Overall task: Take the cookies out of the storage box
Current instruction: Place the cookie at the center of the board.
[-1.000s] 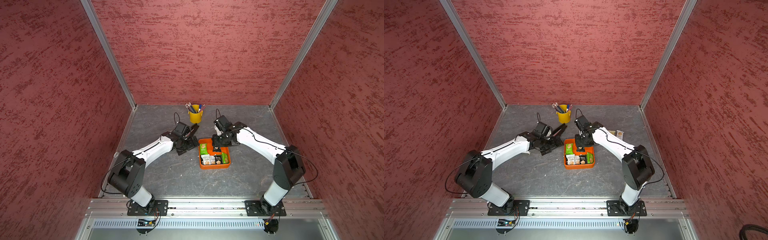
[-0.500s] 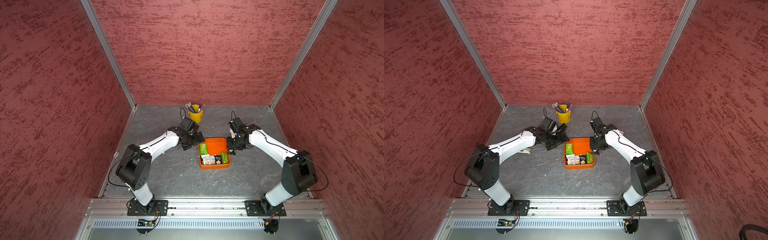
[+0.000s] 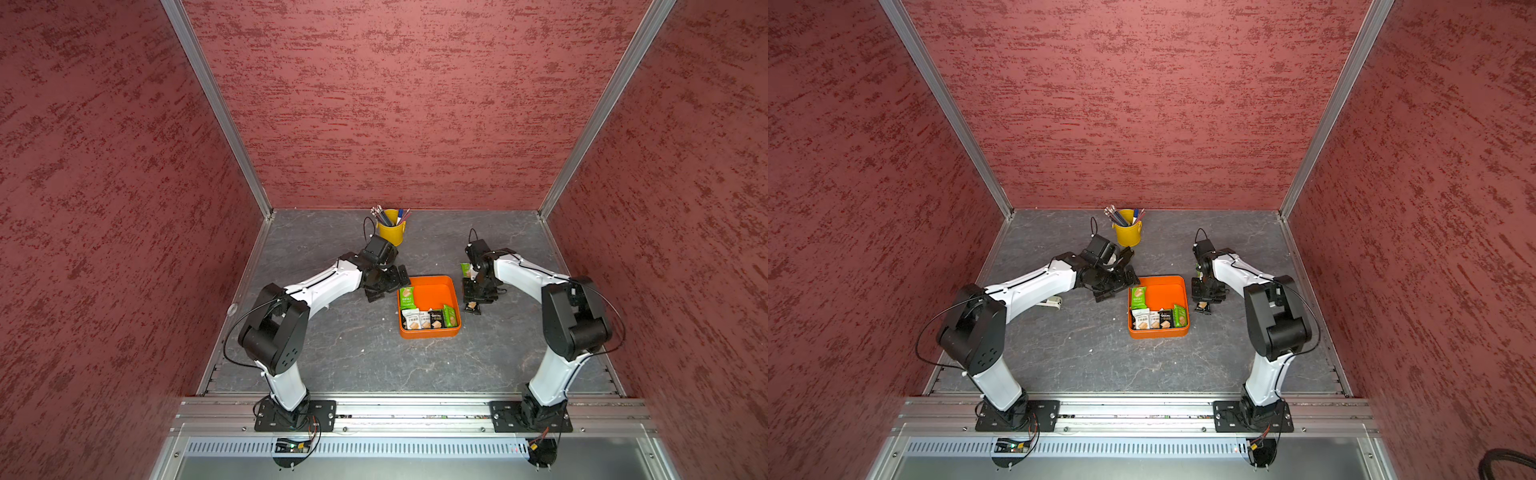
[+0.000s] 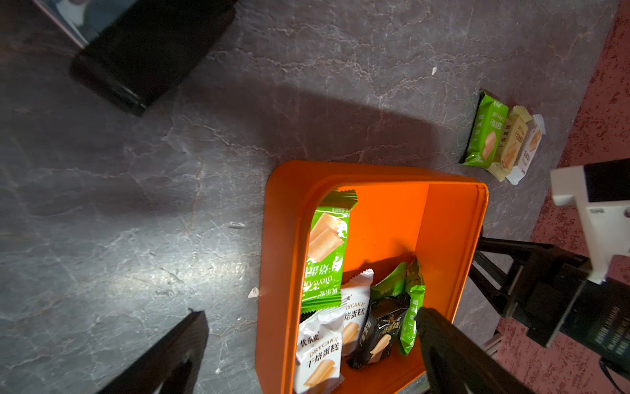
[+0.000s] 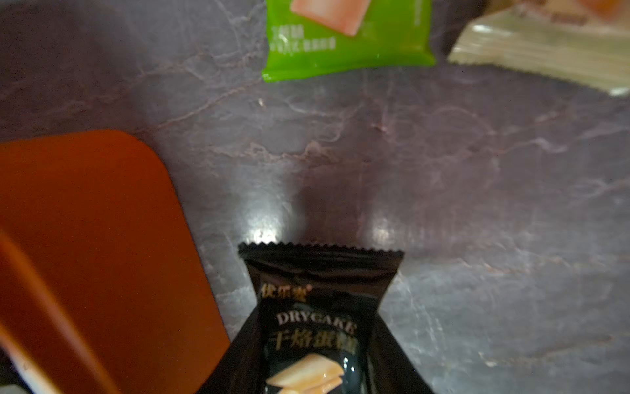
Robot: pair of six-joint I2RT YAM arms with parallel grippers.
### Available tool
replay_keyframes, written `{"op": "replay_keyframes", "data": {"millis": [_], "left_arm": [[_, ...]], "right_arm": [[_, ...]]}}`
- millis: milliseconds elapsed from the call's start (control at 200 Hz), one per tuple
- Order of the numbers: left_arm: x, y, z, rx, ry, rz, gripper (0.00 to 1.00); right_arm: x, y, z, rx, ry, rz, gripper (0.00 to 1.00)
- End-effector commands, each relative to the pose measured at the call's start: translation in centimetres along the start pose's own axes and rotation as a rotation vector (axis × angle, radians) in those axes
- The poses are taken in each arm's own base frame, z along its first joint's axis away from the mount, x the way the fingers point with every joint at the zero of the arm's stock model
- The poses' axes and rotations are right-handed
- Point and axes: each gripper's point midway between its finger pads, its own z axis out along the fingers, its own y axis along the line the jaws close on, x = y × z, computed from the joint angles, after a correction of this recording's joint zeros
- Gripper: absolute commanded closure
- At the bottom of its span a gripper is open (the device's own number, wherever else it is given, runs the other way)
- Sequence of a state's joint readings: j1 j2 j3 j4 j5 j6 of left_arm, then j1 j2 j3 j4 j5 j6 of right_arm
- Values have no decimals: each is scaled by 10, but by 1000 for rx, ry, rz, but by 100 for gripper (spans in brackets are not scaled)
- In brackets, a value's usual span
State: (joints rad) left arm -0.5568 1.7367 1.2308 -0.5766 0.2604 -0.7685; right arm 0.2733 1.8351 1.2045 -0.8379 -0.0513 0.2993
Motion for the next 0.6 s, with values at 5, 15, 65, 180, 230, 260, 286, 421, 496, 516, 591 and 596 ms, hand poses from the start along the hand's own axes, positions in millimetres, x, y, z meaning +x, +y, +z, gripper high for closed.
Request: {"op": "replay_keyframes", "data": {"millis": [5, 15, 65, 180, 230, 260, 286, 421, 496, 516, 591, 596], "left_arm": [[-5, -4, -4, -6, -20, 5, 0], [-5, -3, -4, -8, -20, 4, 0], [-5, -3, -4, -8, -21, 4, 0], [-4, -2, -3, -15, -17, 2, 0], [-5, -2, -4, -16, -17, 1, 0], [-5, -2, -4, -16, -17, 3, 0], [-4, -2, -4, -16, -15, 4, 0], [-3, -1, -5, -21, -11, 8, 0], [-2, -1, -5, -24, -8, 11, 0], [-2, 0, -6, -24, -8, 12, 0], [-2, 0, -7, -23, -9, 13, 0], [-2, 0, -7, -23, -10, 14, 0]], "right_arm": [[-24, -2, -1, 8, -62, -18, 60], [-24, -2, 0, 8, -62, -19, 60], [-25, -3, 2, 10, -57, -21, 60], [-25, -6, 11, 17, -43, -28, 59], [-24, -8, 15, 19, -36, -26, 60], [-23, -8, 17, 18, -32, -25, 59], [-23, -8, 18, 18, -32, -23, 59], [-24, -9, 15, 18, -47, -11, 53], [-24, -7, 9, 10, -59, -8, 47], [-24, -7, 6, 8, -63, -8, 45], [-23, -4, -6, -11, -75, -9, 43], [-23, -4, -7, -12, -77, -8, 43]]}}
